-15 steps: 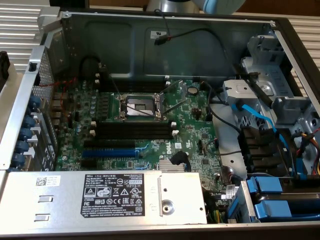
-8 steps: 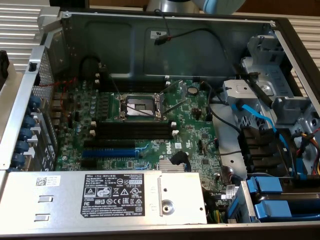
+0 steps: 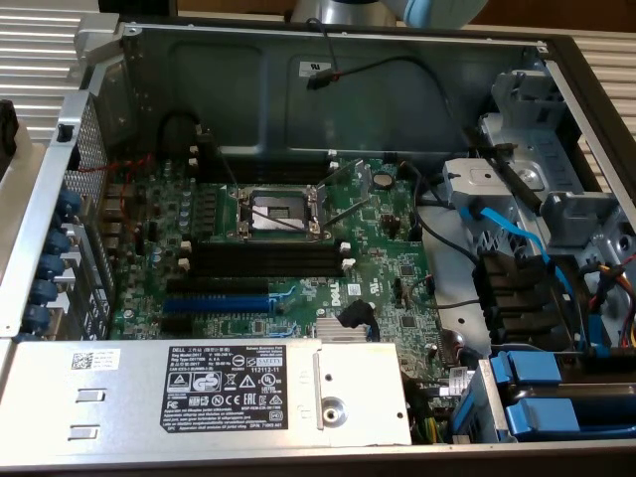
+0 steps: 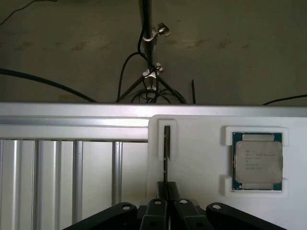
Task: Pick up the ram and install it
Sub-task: 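Pick up the ram and move it above insertion slot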
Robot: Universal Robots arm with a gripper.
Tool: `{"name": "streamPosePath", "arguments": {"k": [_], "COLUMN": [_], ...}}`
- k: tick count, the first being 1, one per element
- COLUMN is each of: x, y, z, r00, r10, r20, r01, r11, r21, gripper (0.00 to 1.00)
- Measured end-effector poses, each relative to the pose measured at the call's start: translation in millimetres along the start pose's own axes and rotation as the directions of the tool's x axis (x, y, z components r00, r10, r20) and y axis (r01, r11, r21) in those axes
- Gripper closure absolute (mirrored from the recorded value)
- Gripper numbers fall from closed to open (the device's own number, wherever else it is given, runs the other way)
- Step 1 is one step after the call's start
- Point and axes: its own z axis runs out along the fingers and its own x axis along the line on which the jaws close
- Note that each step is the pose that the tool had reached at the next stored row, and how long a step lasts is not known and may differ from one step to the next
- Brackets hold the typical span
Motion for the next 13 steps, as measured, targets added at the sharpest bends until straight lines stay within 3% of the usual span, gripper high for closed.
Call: {"name": "streamPosePath", "arguments": {"k": [13], "x": [0.0], "y": [0.2], "z": [-5.3], "r00": [1.0], "r10": [0.0], "r20": [0.0001], "r01": [0.0], "r11": [1.0], "r21": [0.0001], "gripper": [0.88]}}
